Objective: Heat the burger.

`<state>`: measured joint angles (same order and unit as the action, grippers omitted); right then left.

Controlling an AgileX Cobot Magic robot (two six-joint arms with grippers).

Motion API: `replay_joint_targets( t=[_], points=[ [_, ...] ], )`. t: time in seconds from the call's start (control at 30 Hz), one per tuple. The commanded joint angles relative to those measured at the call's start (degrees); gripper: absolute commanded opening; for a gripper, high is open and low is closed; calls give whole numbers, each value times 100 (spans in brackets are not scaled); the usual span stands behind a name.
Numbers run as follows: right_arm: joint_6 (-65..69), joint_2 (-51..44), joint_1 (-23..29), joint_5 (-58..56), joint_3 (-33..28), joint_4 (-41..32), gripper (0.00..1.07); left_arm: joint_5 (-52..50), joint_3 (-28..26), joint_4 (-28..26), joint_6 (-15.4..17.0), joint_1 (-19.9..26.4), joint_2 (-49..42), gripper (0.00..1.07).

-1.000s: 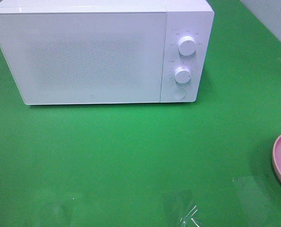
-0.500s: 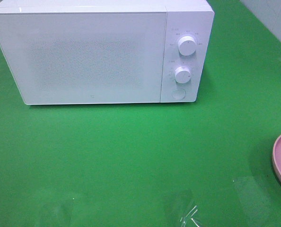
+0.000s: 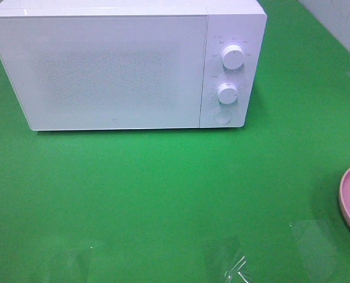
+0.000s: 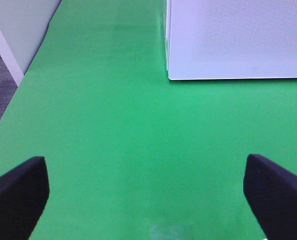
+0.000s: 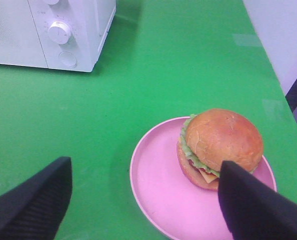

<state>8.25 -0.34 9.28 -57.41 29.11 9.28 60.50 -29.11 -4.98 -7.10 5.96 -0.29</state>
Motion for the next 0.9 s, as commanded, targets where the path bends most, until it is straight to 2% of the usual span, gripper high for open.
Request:
replay_joint_targets(
  t=[0.03, 0.9],
  points=[
    [-57, -74, -34, 6, -11, -34, 76, -80, 29, -46, 17, 0, -149, 98],
    [-57, -74, -34, 6, -11, -34, 76, -80, 29, -46, 17, 0, -149, 98]
  ],
)
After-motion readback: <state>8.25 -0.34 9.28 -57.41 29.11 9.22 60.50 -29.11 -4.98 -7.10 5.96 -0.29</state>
